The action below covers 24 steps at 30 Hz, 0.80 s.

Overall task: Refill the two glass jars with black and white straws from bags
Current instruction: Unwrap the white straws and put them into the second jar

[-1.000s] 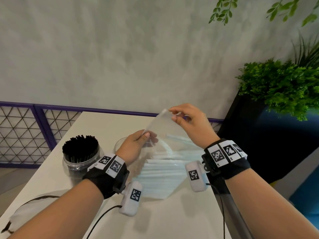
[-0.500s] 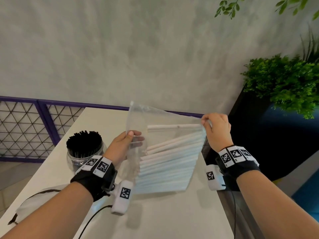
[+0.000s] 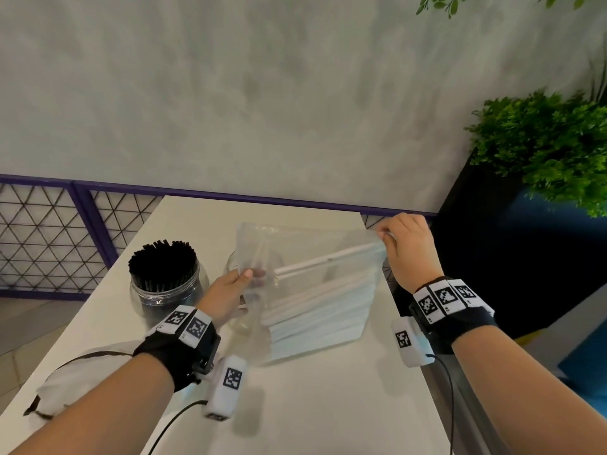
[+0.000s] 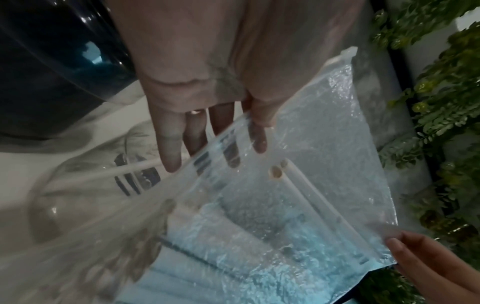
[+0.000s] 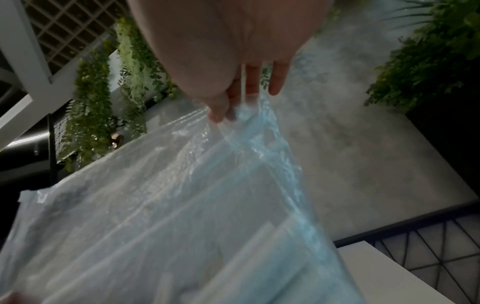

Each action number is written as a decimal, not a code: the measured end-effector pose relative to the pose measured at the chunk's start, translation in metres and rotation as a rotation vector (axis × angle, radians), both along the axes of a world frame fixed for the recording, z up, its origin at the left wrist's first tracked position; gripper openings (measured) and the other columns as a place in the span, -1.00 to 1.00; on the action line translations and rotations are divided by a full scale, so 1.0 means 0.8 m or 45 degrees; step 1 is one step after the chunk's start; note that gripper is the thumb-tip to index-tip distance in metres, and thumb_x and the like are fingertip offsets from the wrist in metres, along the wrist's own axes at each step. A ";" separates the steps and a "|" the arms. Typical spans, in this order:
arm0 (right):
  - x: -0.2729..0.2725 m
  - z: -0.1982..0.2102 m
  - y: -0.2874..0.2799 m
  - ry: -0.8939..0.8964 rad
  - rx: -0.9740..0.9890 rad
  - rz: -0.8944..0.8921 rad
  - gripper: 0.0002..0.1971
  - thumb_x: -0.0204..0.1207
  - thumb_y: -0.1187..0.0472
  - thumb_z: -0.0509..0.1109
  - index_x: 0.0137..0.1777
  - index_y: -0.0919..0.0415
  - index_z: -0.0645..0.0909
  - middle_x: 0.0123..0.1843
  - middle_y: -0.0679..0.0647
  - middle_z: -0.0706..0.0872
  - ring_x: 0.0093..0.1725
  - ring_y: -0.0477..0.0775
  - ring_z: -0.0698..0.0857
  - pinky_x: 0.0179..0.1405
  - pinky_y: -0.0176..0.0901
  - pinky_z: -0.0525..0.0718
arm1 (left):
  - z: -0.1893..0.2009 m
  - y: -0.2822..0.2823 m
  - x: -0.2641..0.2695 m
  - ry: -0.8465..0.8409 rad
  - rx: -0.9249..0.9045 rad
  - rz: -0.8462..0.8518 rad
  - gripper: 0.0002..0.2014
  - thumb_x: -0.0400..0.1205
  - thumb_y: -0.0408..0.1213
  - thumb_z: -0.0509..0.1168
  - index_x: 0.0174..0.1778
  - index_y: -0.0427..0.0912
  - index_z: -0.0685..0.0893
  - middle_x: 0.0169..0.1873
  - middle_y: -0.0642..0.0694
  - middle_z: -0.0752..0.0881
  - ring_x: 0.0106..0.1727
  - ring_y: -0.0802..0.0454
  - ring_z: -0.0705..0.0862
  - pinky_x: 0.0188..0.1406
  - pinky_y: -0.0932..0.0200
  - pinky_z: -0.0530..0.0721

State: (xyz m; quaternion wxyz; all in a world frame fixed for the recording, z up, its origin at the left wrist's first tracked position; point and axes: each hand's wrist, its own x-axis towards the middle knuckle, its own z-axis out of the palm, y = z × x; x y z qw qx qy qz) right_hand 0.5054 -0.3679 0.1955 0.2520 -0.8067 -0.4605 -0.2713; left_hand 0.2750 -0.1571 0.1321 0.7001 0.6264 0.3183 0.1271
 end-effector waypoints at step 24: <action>-0.008 -0.070 -0.005 1.342 0.287 0.031 -0.79 0.55 0.05 0.41 0.14 0.06 0.64 0.12 -0.02 0.74 0.18 0.01 0.69 0.38 0.18 0.55 | -0.029 -0.009 0.006 -0.103 -0.139 0.123 -0.70 0.77 -0.16 0.05 -0.12 -0.12 0.64 -0.03 -0.06 0.72 0.11 -0.06 0.66 0.16 -0.11 0.57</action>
